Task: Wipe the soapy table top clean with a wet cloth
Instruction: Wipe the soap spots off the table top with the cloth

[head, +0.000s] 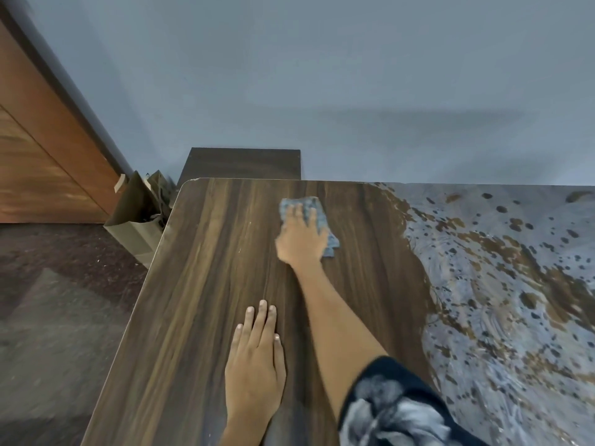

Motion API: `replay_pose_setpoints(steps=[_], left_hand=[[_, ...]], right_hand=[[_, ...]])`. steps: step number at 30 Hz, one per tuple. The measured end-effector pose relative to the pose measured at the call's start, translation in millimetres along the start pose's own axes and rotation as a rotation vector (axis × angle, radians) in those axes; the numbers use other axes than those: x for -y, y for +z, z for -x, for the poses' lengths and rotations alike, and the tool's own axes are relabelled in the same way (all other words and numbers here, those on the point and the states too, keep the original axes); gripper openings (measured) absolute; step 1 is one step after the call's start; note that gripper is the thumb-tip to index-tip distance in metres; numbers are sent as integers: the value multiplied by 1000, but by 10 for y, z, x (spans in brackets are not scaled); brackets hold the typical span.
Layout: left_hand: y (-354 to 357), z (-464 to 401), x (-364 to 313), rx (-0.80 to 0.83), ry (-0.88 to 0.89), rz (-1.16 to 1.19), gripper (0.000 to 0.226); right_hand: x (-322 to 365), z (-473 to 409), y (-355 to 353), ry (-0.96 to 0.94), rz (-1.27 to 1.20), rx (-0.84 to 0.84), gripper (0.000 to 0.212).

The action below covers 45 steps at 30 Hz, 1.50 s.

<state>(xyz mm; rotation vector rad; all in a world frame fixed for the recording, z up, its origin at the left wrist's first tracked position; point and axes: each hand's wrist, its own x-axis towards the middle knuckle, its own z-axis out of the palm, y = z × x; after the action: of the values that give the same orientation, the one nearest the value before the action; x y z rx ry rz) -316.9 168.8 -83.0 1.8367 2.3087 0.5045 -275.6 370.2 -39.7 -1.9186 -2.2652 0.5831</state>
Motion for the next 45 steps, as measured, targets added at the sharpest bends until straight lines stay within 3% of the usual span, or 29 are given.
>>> replay_pose_setpoints(steps=[5, 7, 12, 16, 19, 21, 23, 26, 29, 33, 35, 39, 41, 45], left_hand=[[-27, 132, 25, -6, 14, -45, 54], [-46, 238, 31, 13, 15, -48, 47], [-82, 610, 121, 18, 185, 101, 42], [-123, 724, 120, -50, 117, 200, 49], [-172, 716, 73, 0, 100, 156, 47], [-183, 712, 56, 8, 55, 133, 44], [-167, 731, 57, 7, 23, 123, 45], [-133, 787, 95, 2, -39, 73, 49], [-138, 897, 95, -7, -140, 33, 52], [-197, 1108, 93, 20, -202, 25, 52], [-242, 1204, 124, 53, -200, 36, 53], [-282, 1326, 204, 75, -174, 41, 62], [-281, 1355, 228, 85, -162, 35, 63], [-311, 1400, 260, 102, -164, 40, 55]], right_hand=[[403, 497, 329, -553, 79, 119, 50], [218, 796, 393, -643, 78, 121, 47], [-592, 1579, 118, -490, 57, 105, 59], [-1342, 1791, -201, -71, 109, -2, 49], [-1367, 1352, -363, 157, 112, -34, 50], [-1119, 1078, -312, 142, 107, -14, 51], [-829, 1068, -150, 5, 80, 22, 51], [-606, 1634, 127, -265, 69, 41, 49], [-772, 2494, 254, -384, 97, 67, 46], [-1388, 3069, 96, -235, 110, 44, 47], [-1576, 2926, -80, -57, 185, -19, 49], [-1410, 2307, -266, 169, 97, -4, 50], [-1120, 2053, -188, 97, 108, 31, 53], [-430, 2226, 152, -236, 94, 144, 54]])
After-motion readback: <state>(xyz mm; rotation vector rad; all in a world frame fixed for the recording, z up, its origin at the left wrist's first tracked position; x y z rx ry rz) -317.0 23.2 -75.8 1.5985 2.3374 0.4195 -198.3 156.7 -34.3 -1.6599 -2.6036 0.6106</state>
